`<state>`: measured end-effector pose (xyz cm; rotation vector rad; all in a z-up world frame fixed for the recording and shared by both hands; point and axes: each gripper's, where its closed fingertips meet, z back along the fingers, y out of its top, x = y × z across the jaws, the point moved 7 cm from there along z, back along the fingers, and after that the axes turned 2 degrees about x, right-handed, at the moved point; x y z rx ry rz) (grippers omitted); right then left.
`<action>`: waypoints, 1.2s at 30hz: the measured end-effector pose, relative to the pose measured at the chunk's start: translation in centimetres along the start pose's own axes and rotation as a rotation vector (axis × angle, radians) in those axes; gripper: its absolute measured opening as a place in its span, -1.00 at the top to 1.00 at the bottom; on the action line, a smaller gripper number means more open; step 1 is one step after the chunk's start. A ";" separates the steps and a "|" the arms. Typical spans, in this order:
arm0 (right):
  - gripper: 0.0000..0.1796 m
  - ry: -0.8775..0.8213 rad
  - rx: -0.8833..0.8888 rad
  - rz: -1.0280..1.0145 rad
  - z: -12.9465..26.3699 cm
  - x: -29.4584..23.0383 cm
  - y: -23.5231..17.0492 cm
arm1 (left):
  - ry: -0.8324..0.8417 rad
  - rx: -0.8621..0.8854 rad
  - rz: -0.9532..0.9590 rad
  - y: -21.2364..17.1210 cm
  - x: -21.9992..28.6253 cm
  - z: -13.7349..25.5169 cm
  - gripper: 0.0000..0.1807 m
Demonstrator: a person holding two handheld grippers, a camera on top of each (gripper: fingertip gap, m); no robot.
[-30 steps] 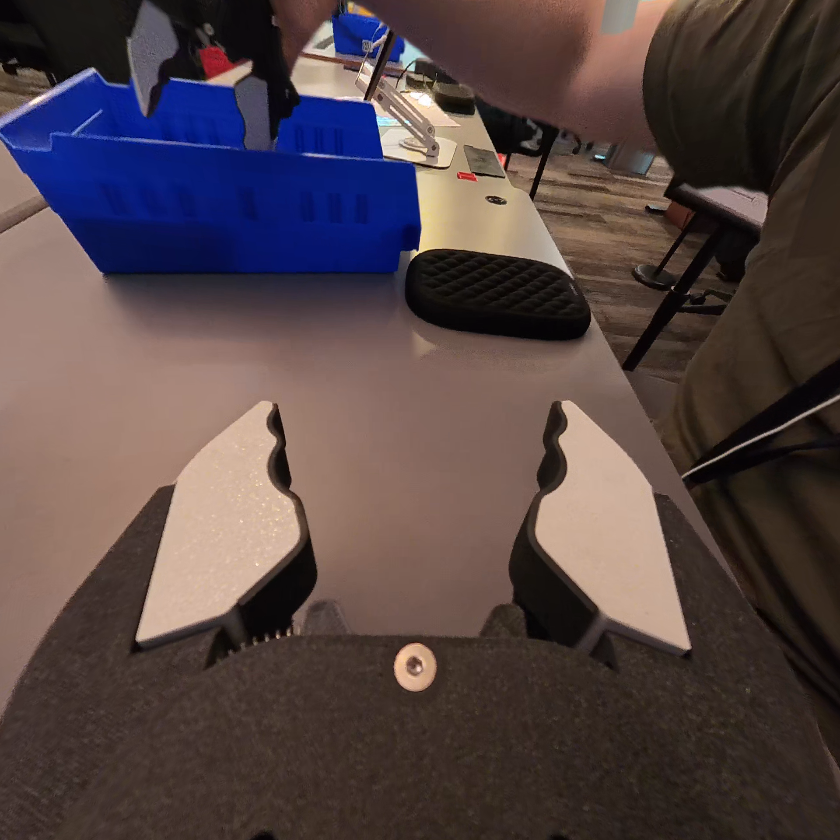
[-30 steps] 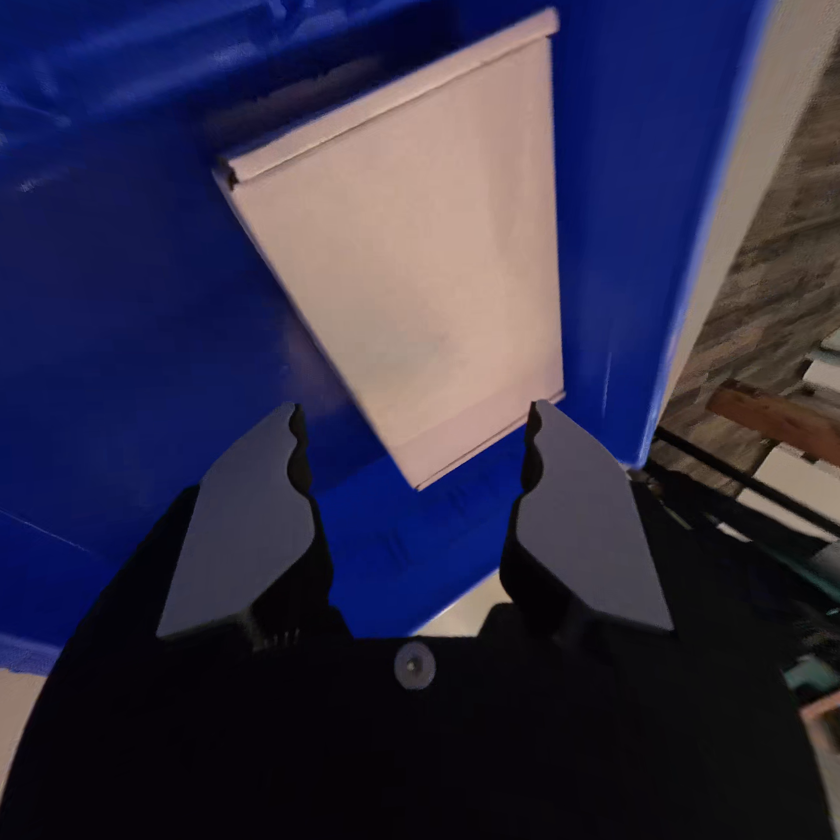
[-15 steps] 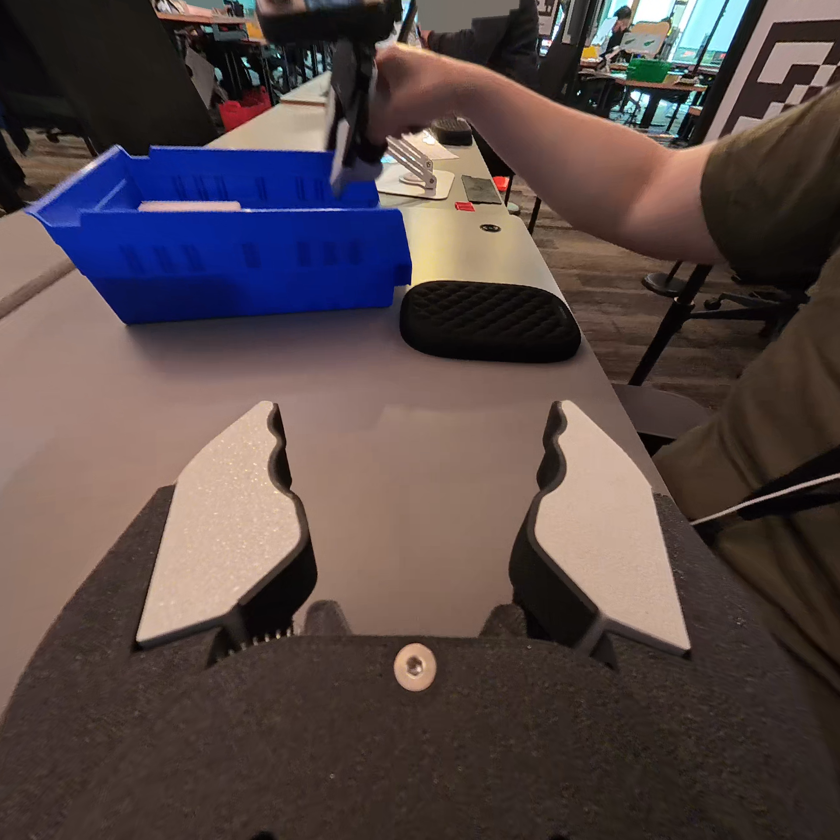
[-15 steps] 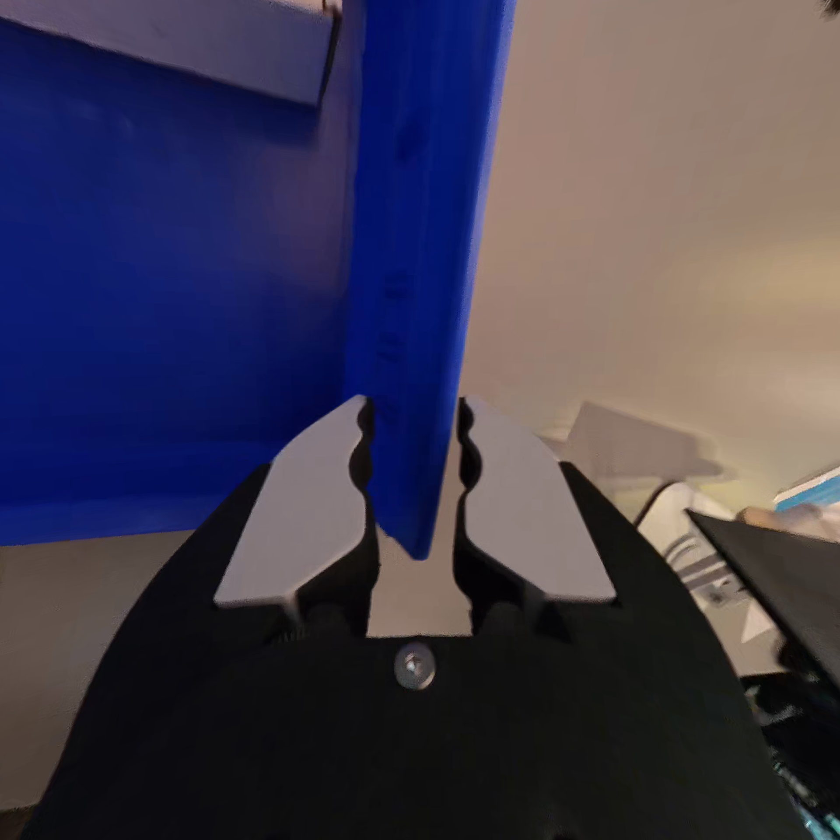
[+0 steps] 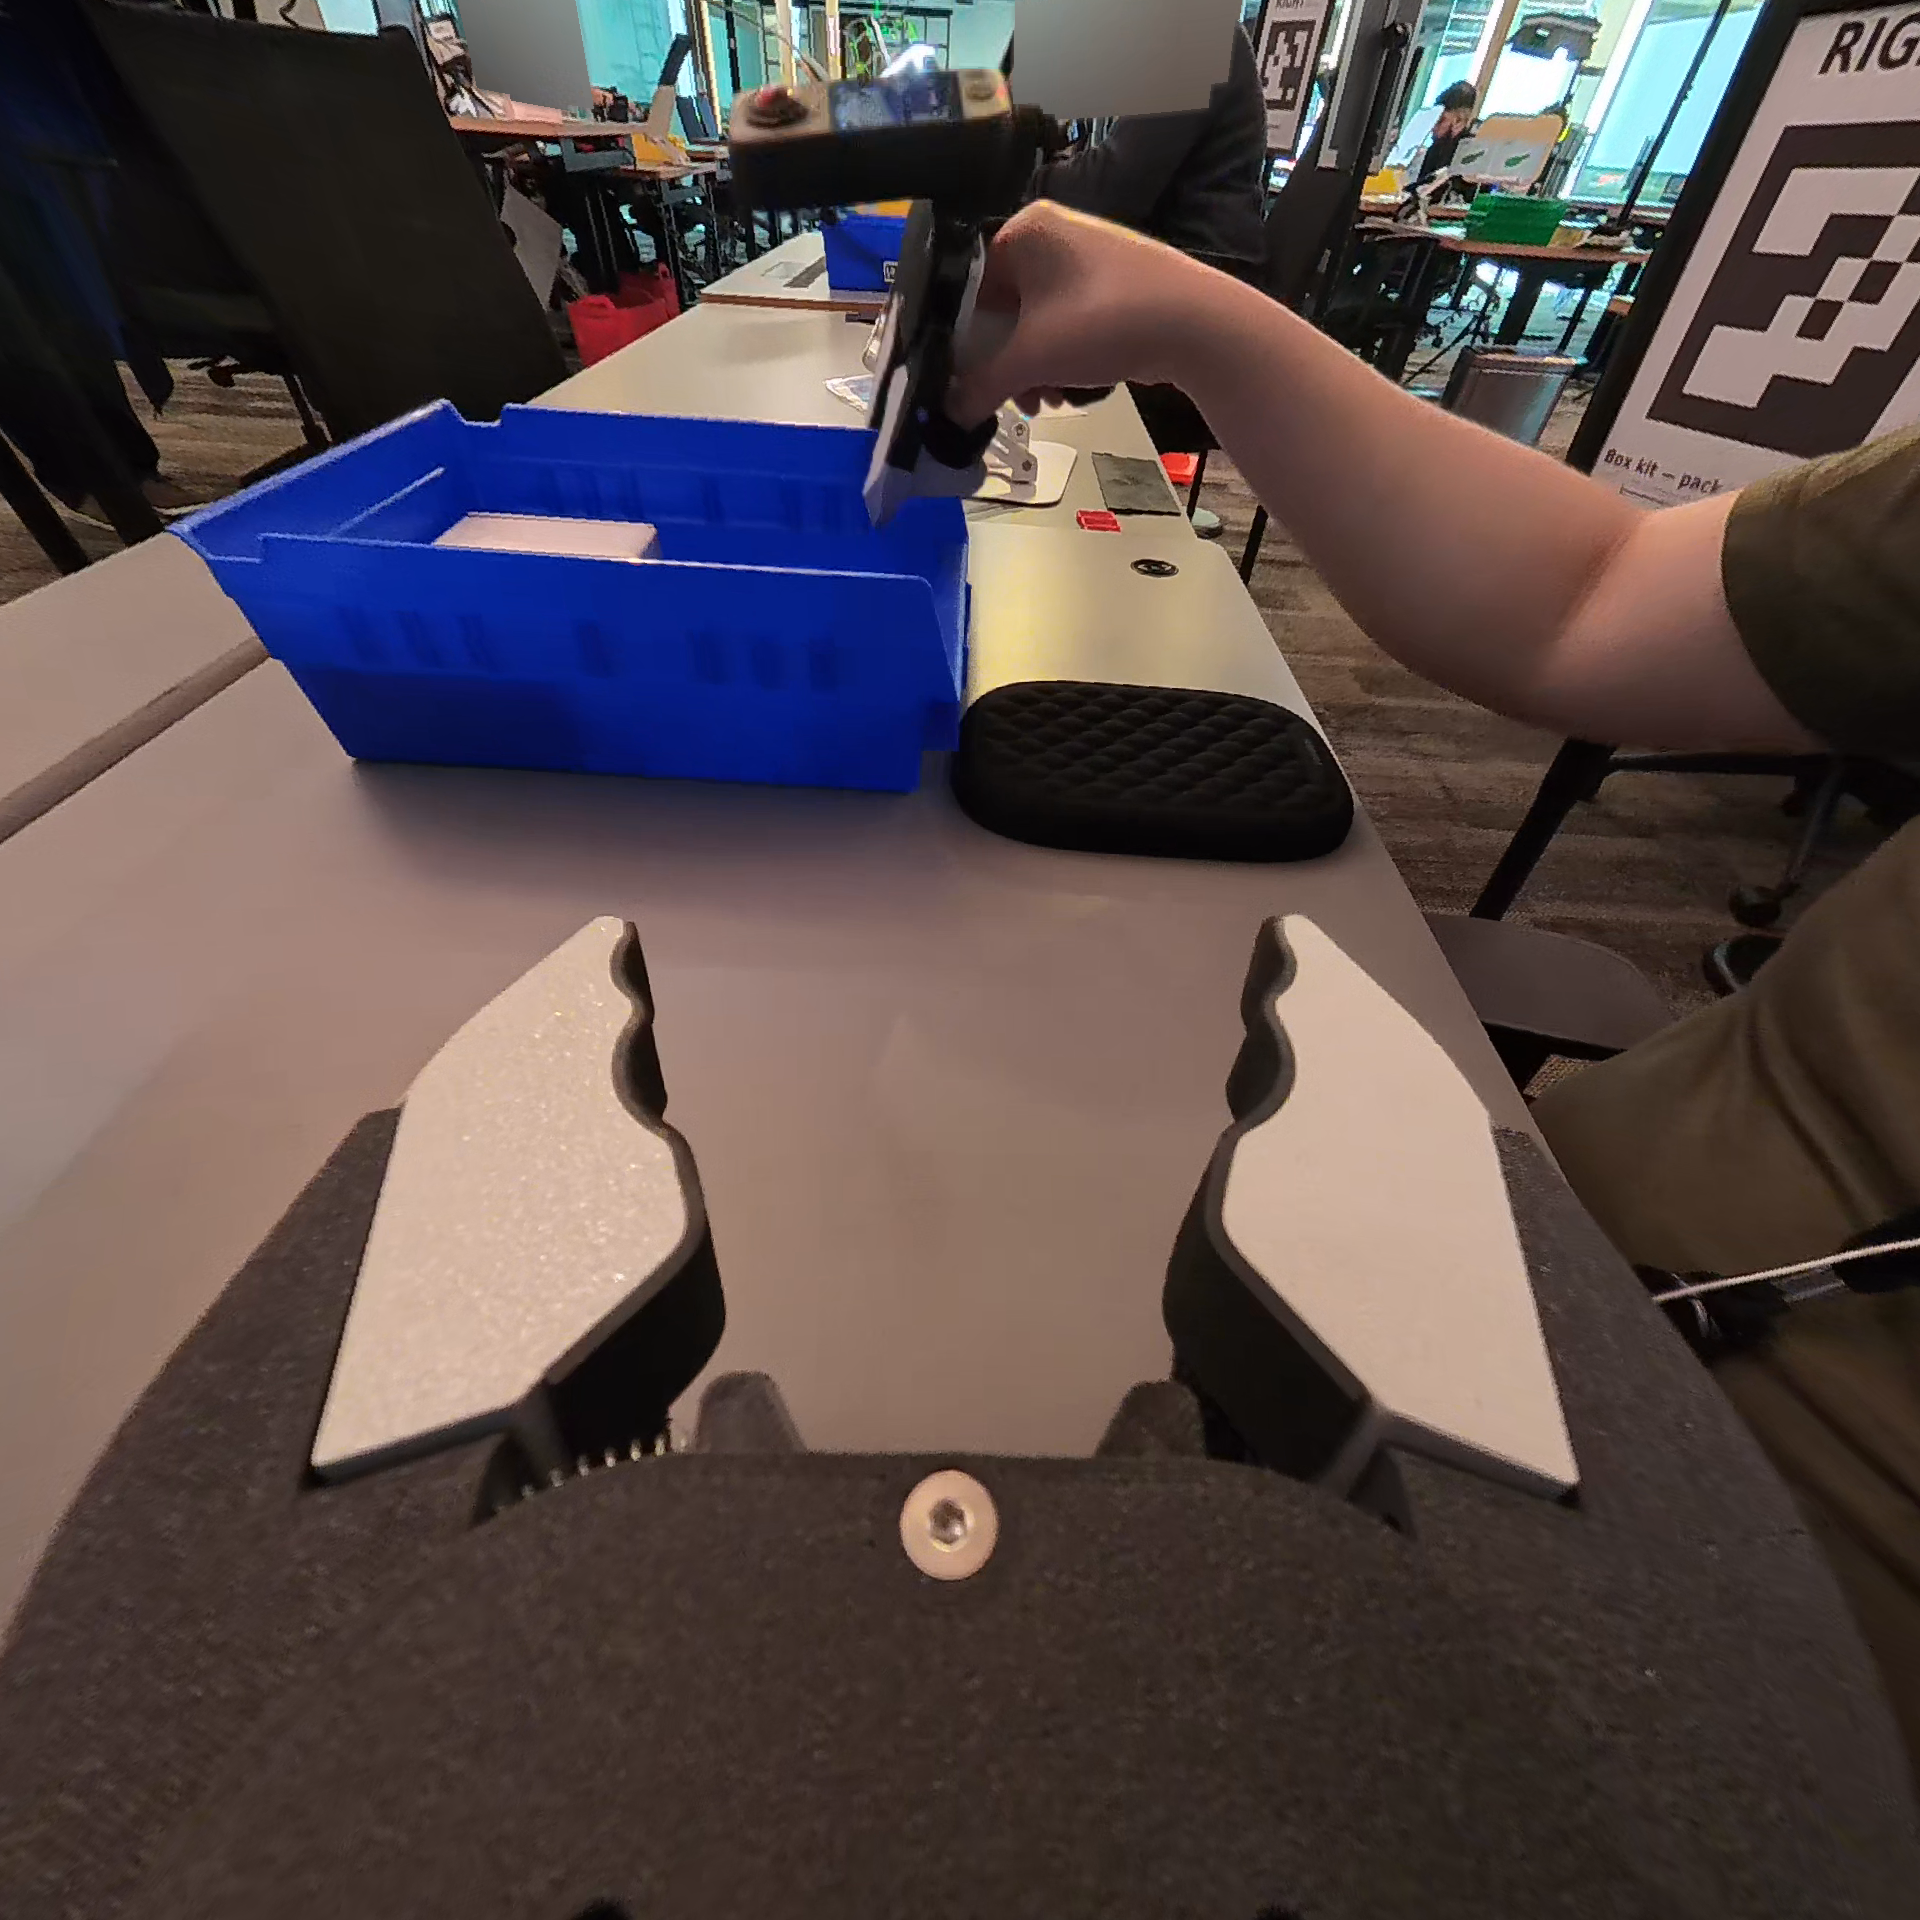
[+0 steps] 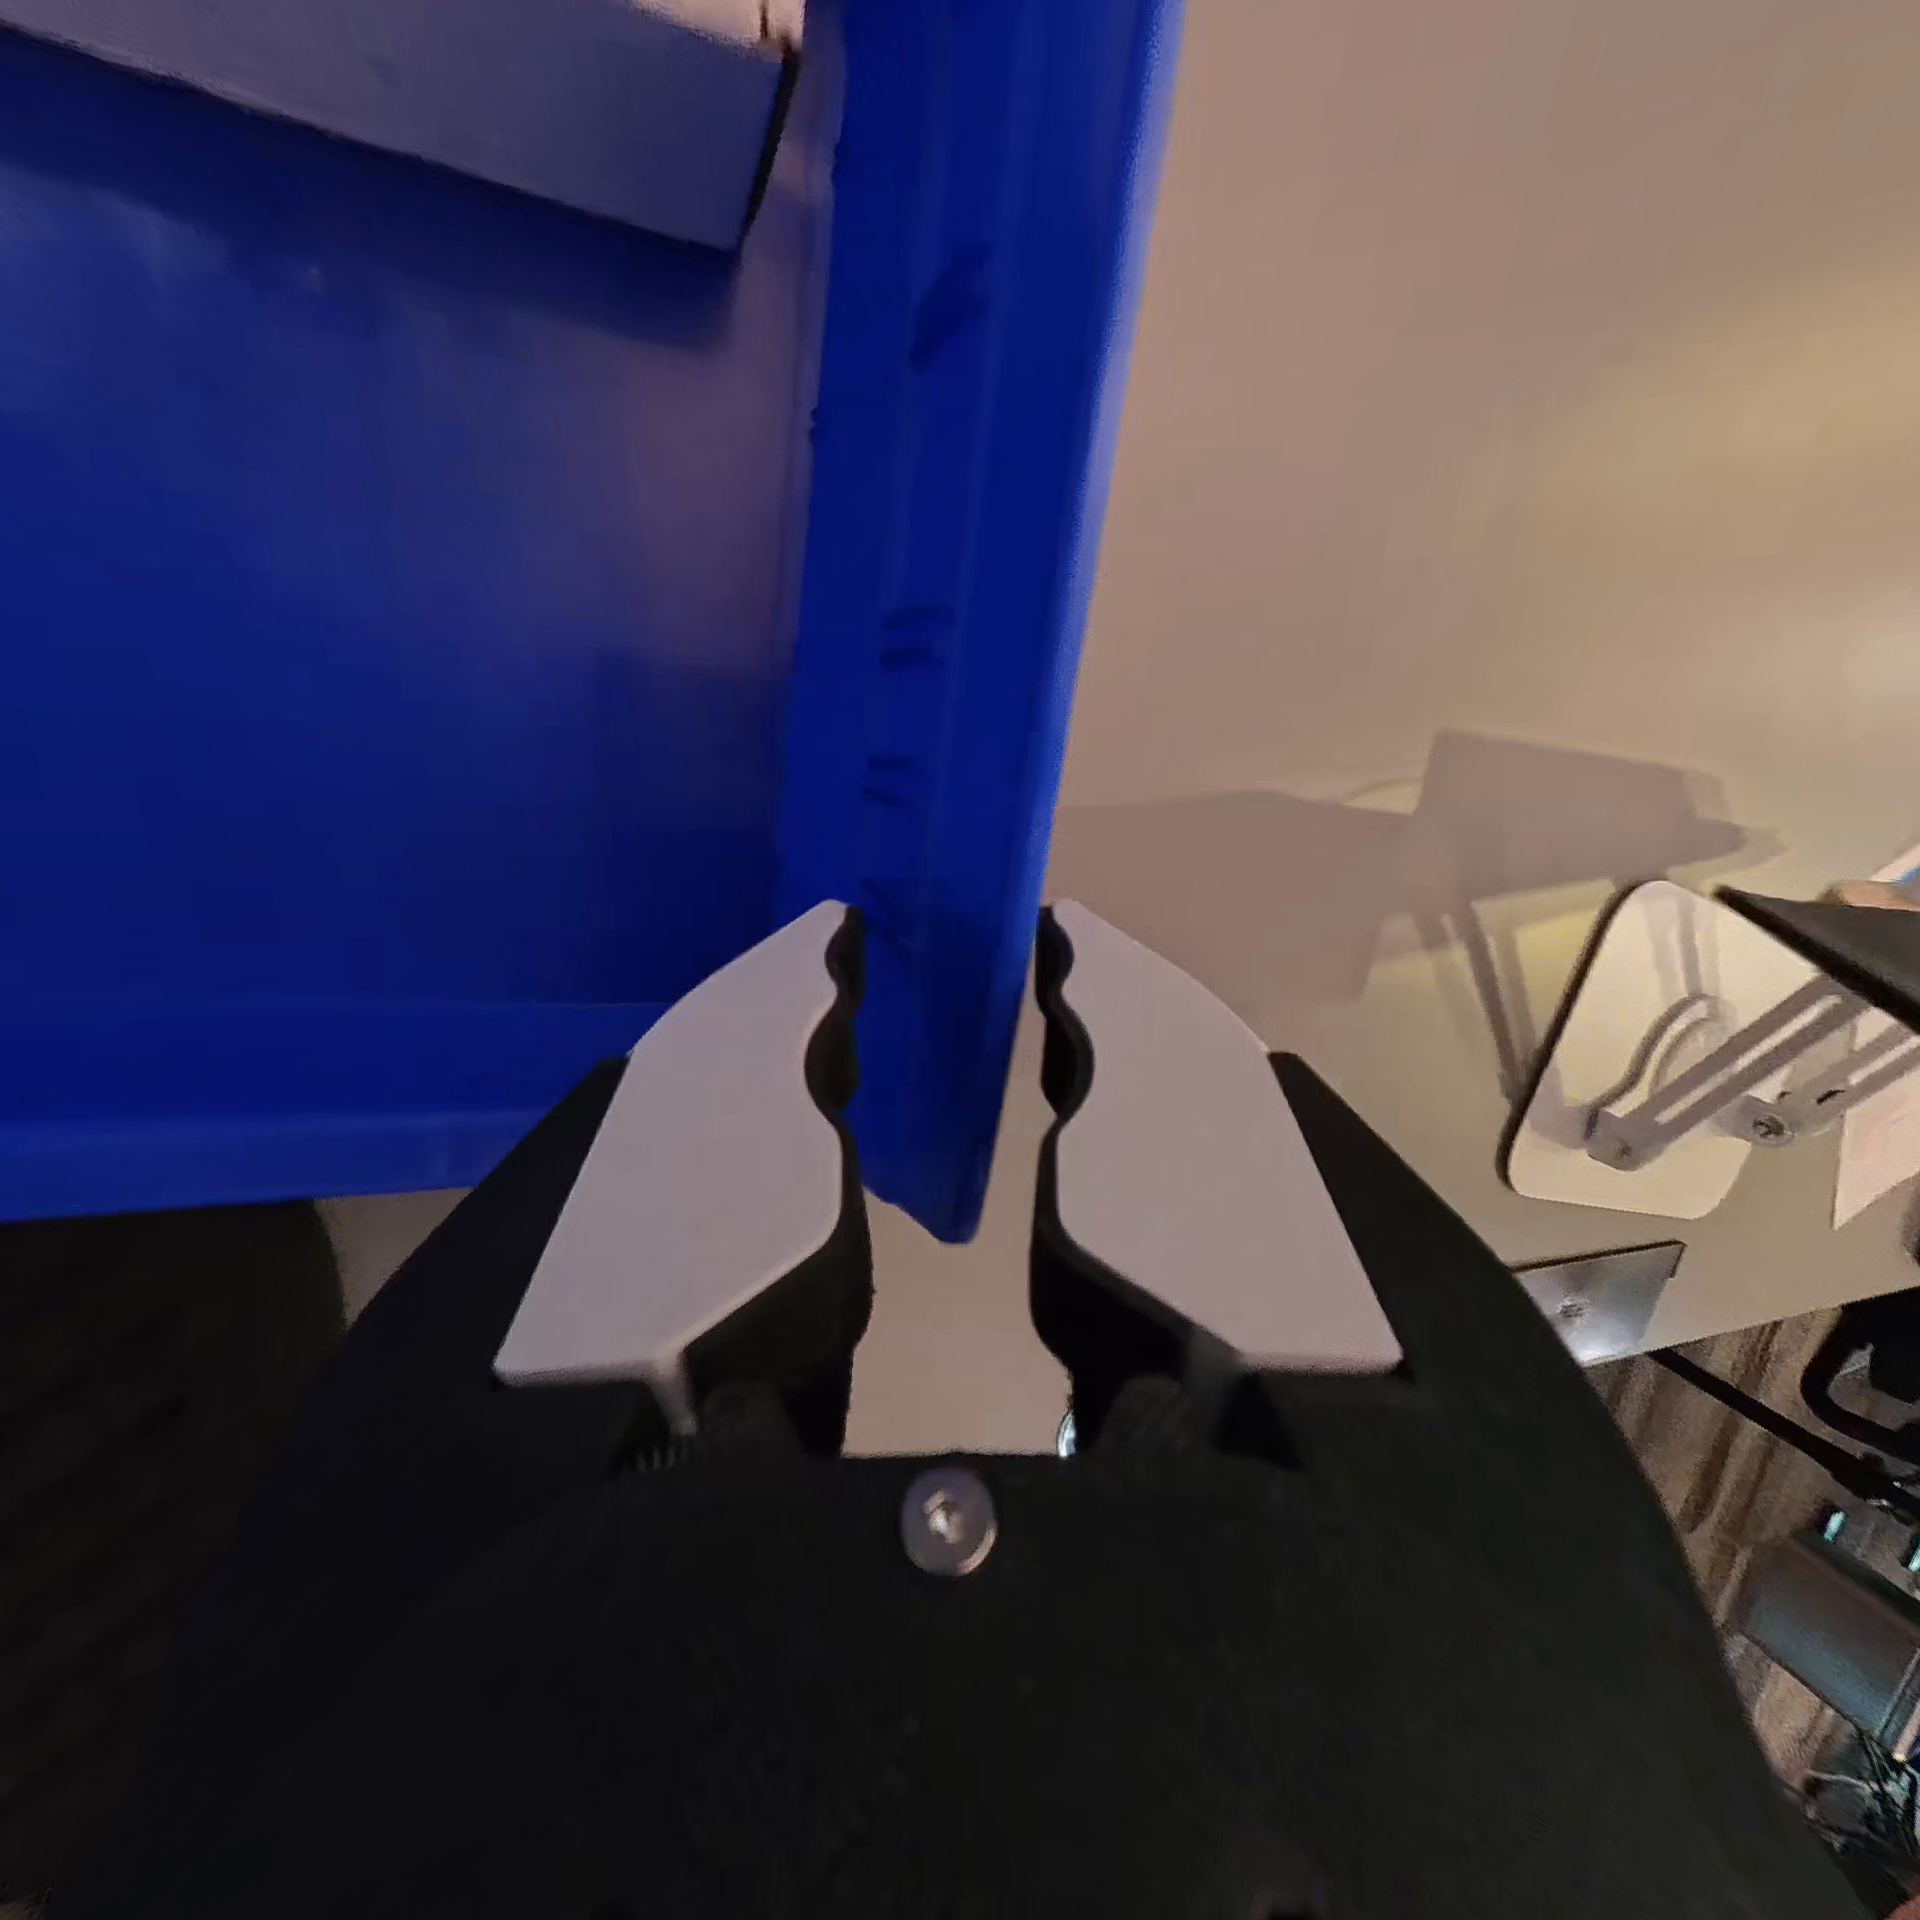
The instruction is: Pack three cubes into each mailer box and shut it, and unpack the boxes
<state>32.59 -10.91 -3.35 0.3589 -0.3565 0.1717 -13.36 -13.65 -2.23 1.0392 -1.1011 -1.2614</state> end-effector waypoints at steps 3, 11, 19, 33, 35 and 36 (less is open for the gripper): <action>0.61 -0.075 0.198 -0.037 4.0 0.2 2.3 | 0.015 0.022 0.009 0.2 -0.3 0.2 -0.19; 0.26 0.015 1.265 -0.021 21.1 -5.7 12.0 | 0.113 0.024 0.026 0.0 -1.7 0.8 -0.20; 0.35 0.275 1.393 0.136 19.6 -12.8 18.0 | 0.300 0.091 -0.023 3.3 -2.6 4.8 -0.19; 0.33 0.221 1.217 0.201 15.4 -10.6 18.3 | 0.612 -0.911 -0.179 2.6 -15.8 20.7 -0.23; 0.33 0.214 1.188 0.208 14.8 -10.5 18.3 | 0.553 -1.065 -0.151 0.5 -17.2 20.9 -0.23; 0.33 0.212 1.175 0.214 14.6 -10.5 18.3 | 0.531 -1.129 -0.136 -0.5 -17.9 20.9 -0.23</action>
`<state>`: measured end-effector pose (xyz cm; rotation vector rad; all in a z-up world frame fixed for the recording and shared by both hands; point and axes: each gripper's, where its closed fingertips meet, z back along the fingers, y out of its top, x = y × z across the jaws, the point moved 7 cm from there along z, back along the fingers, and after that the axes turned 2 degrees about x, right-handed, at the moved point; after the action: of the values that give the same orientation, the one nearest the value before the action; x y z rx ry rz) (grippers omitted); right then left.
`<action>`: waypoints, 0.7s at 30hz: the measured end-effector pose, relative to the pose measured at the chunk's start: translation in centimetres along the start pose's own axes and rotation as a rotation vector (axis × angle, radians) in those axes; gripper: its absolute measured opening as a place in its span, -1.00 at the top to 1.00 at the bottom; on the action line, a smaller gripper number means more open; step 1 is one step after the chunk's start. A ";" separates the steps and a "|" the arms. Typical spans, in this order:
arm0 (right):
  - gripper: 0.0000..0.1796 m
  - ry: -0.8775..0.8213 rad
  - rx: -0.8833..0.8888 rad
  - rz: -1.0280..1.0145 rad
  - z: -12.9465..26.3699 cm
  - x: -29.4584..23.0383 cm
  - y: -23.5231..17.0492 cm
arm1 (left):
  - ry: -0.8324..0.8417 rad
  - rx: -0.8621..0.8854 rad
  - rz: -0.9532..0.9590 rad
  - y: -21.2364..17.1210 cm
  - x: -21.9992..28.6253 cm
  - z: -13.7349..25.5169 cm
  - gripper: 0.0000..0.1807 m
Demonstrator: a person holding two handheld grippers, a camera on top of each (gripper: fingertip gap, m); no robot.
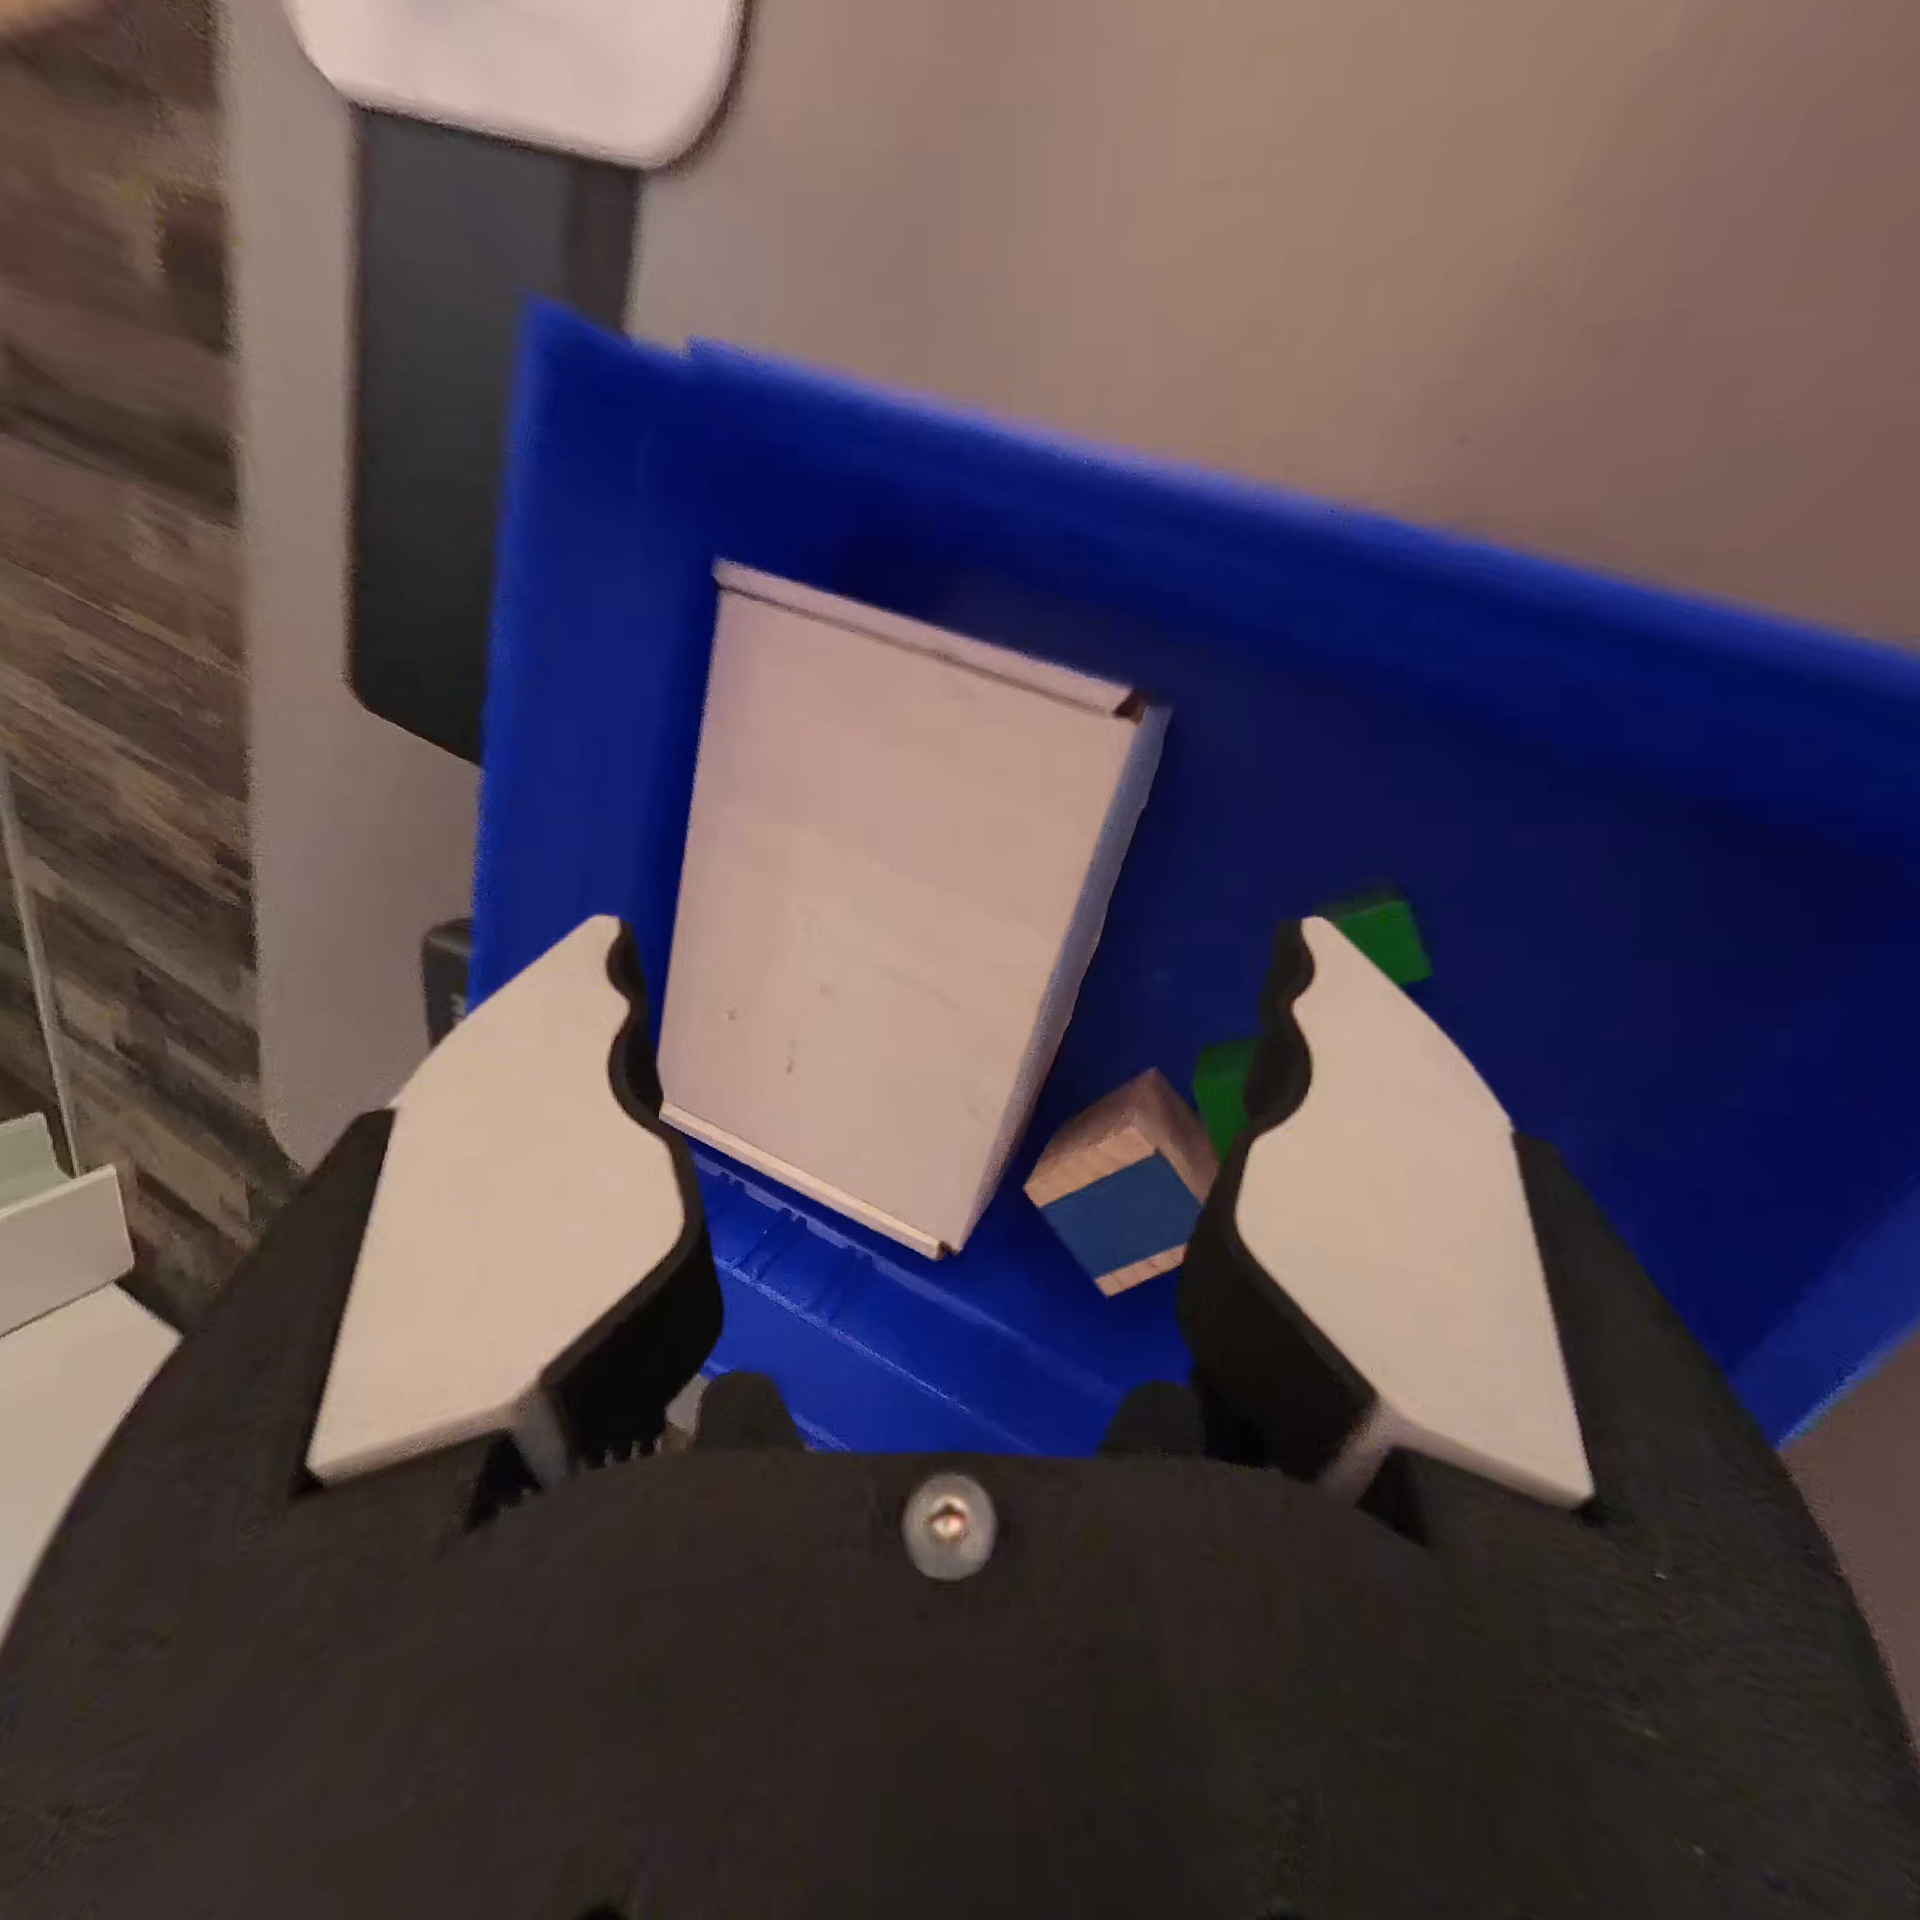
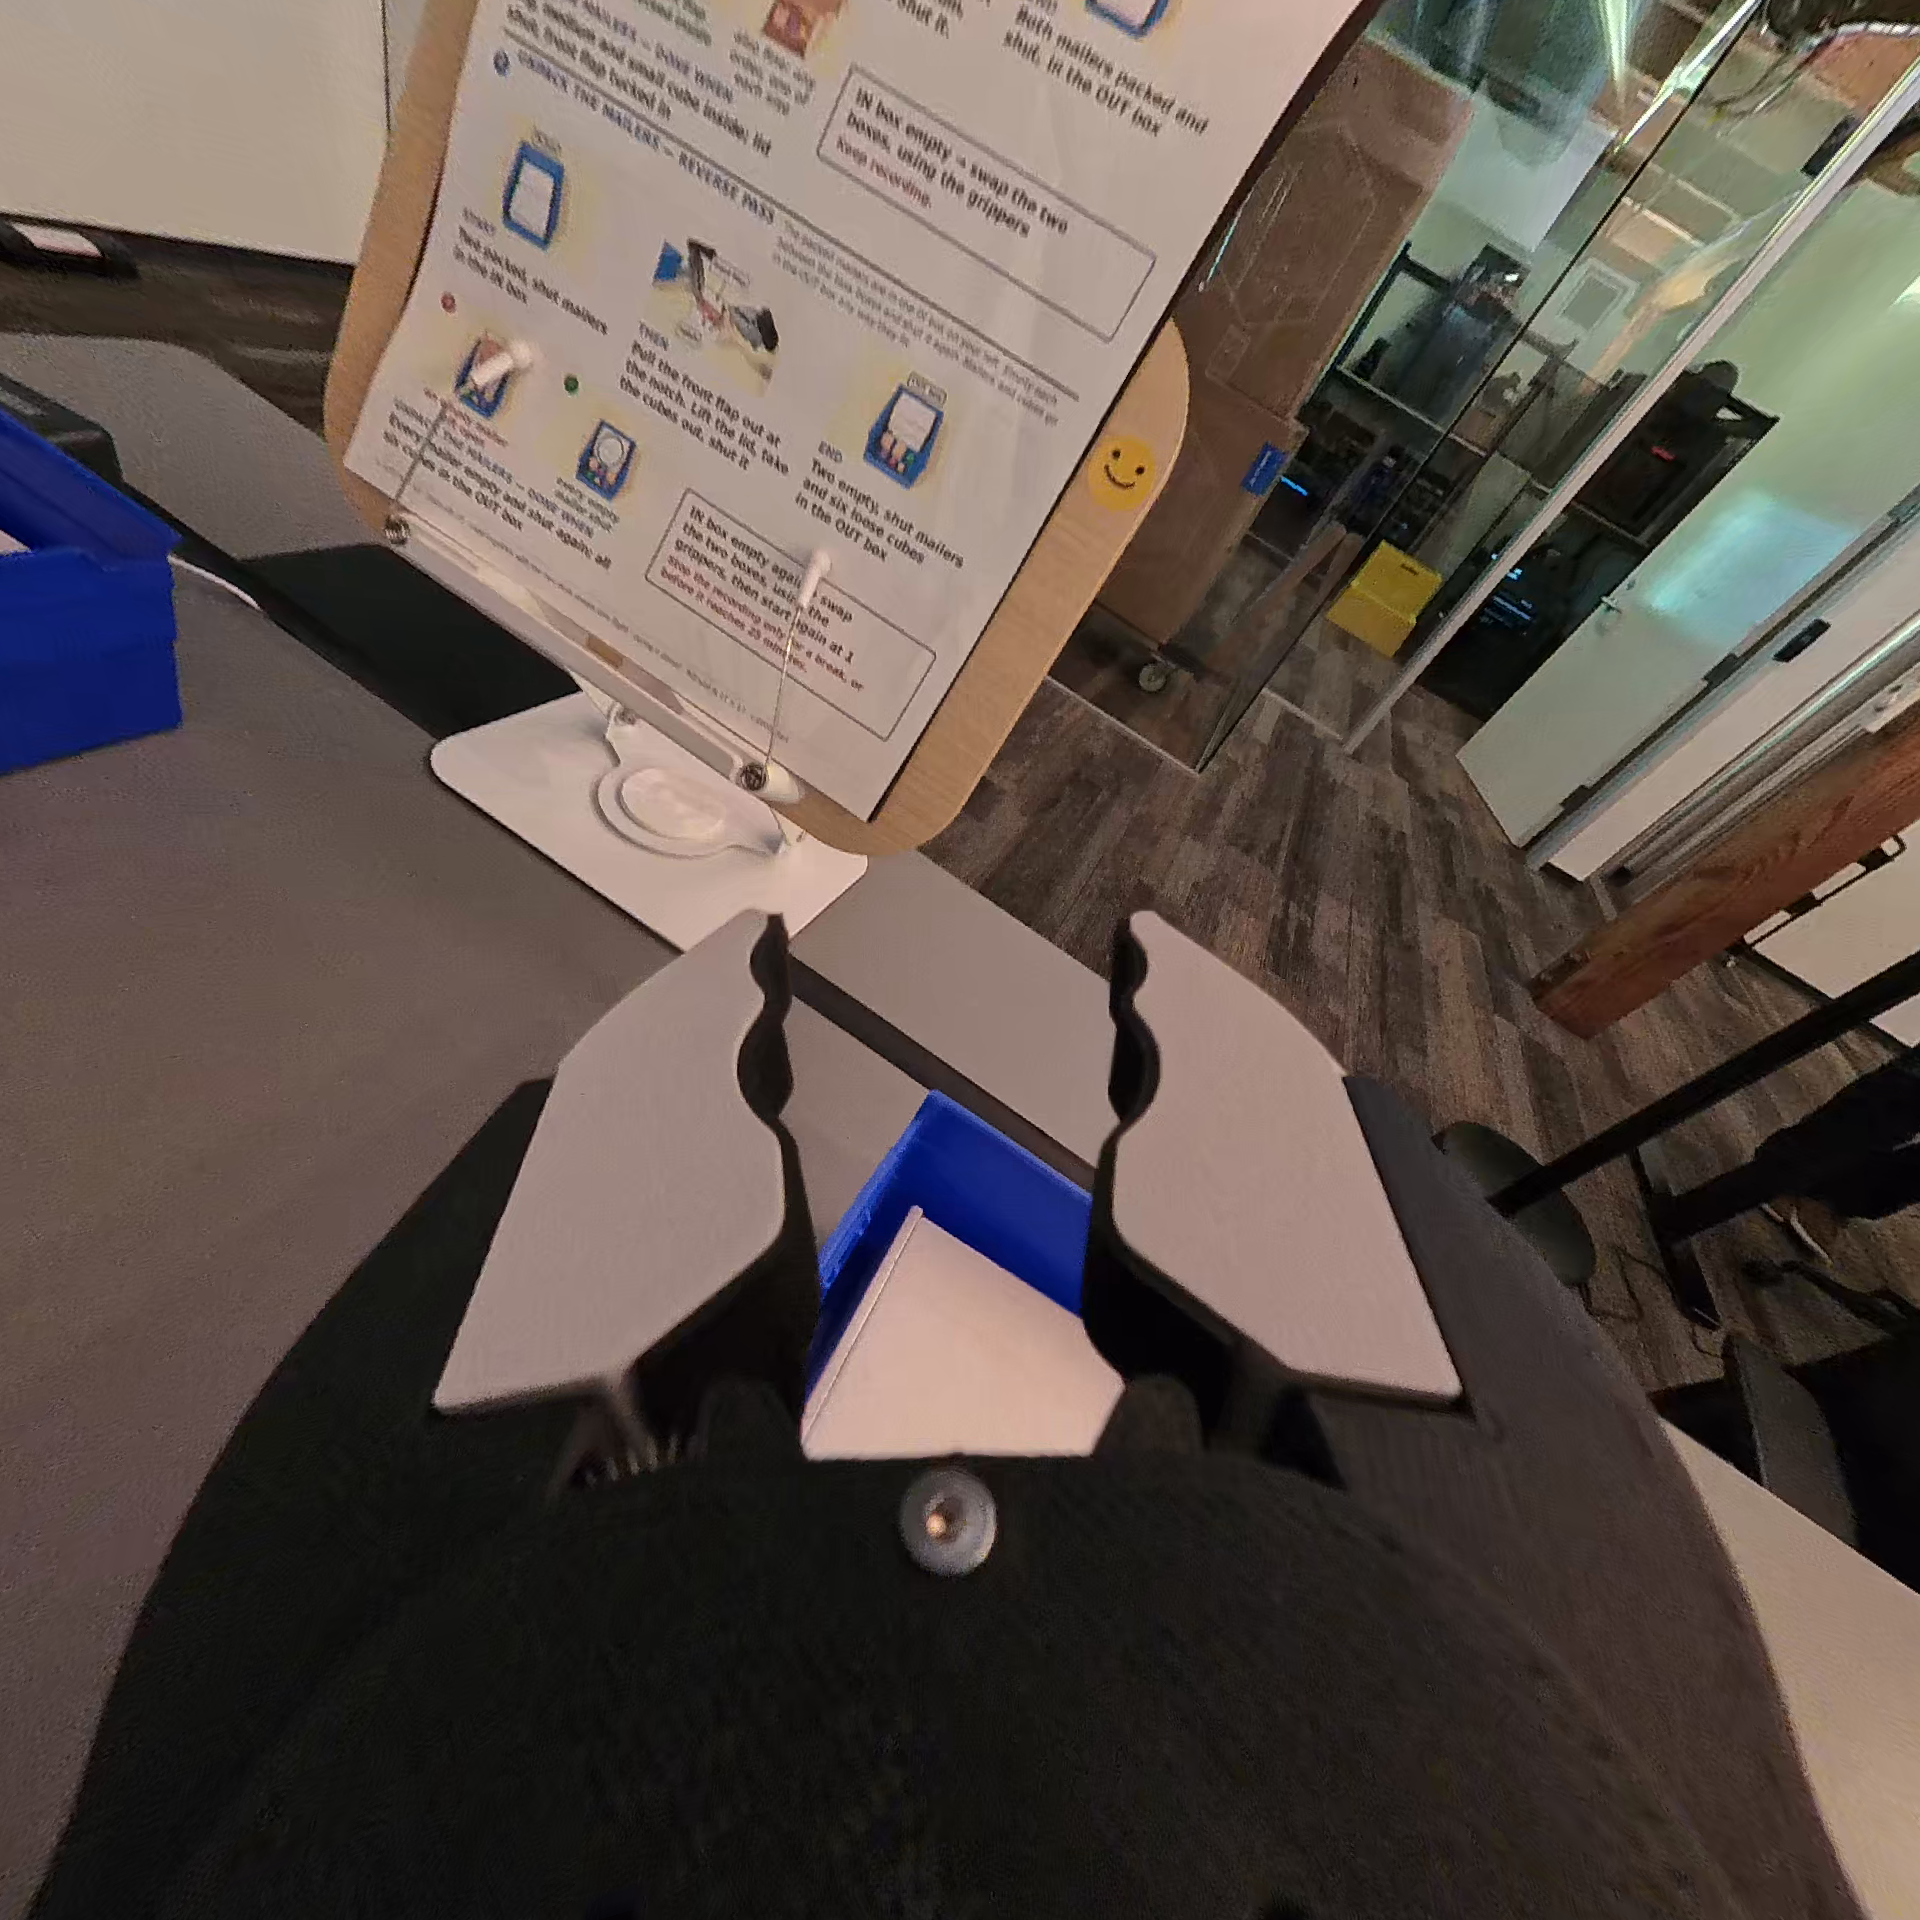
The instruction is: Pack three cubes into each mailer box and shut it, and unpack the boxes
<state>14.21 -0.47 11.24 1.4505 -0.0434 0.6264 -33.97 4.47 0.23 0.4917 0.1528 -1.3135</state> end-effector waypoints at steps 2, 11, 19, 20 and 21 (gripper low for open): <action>0.33 0.001 -0.020 0.014 -0.2 -0.1 -0.3 | -0.021 -0.102 -0.027 -0.6 -0.7 -2.1 -0.26; 0.33 -0.016 -0.138 0.077 -1.2 0.0 -2.0 | -0.201 -0.221 0.018 -1.0 -2.7 -5.9 -0.38; 0.34 0.030 -0.135 0.053 -2.0 -0.4 -2.4 | -0.228 -0.270 -0.012 -1.9 -2.5 -6.9 -0.42; 0.34 0.036 -0.143 0.053 -2.2 -0.5 -2.5 | -0.240 -0.279 -0.008 -2.0 -2.3 -6.7 -0.40; 0.34 0.040 -0.152 0.056 -2.3 -0.6 -2.6 | -0.252 -0.285 -0.009 -2.0 -2.2 -6.3 -0.34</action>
<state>14.05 1.47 8.32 1.2928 -0.0985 0.6827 -35.43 8.78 -5.10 0.0817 0.1295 -1.3248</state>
